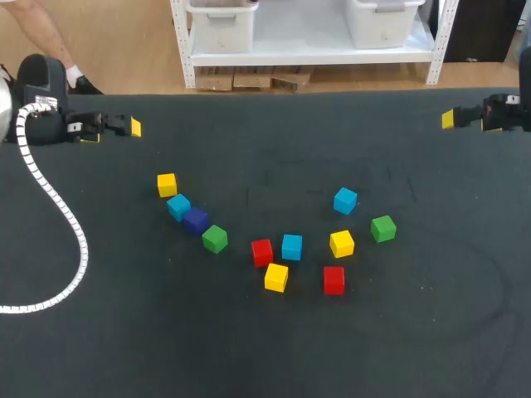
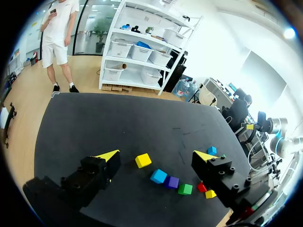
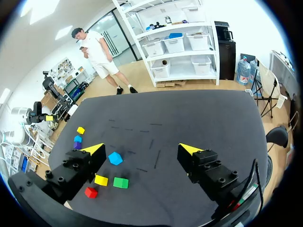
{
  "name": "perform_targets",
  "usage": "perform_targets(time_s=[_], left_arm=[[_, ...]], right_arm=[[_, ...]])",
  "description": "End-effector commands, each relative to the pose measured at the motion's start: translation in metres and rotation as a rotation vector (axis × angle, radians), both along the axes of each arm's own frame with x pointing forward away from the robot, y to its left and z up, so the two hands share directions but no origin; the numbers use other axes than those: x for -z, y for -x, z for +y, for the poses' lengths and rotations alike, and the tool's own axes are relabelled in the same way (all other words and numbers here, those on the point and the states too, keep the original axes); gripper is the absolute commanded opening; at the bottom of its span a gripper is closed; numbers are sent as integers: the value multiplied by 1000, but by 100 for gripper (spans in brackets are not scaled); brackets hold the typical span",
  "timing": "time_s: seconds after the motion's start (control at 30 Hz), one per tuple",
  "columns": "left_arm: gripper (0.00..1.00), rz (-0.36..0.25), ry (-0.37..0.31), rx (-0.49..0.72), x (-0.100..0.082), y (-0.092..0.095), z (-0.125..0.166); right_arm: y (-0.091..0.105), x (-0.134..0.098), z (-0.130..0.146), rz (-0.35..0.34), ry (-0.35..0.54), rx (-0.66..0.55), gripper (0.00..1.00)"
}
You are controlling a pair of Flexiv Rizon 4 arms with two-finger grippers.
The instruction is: Place the blue cubes, place green cubes on the blue cubes, place the yellow cubes on the green cubes, then place the red cubes on the yellow cubes, and place purple cube on the red cubes.
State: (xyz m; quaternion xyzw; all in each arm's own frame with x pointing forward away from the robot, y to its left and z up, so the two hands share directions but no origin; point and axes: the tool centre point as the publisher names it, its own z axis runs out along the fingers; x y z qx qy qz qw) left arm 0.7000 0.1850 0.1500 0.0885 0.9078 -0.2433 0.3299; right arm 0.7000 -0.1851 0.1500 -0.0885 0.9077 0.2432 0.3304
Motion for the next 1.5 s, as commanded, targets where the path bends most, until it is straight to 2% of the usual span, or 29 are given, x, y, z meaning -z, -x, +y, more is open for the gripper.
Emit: perform_targets(time_s=[0.03,0.8,0.93,1.17,1.3,1.5], left_arm=[[100,0,0,0,0,0,0],[100,0,0,0,0,0,0],[100,0,0,0,0,0,0],[100,0,0,0,0,0,0],[100,0,0,0,0,0,0],[100,0,0,0,0,0,0]], right_arm=[[0,0,0,0,0,0,100],[-3,1,6,-7,-3,-7,100],[-3,2,16,-38,23,-93,100],[-3,-3,26,-107,77,-327,100],[0,-5,28,-148,79,-503,100],[13,-9,38,-164,73,-750,100]])
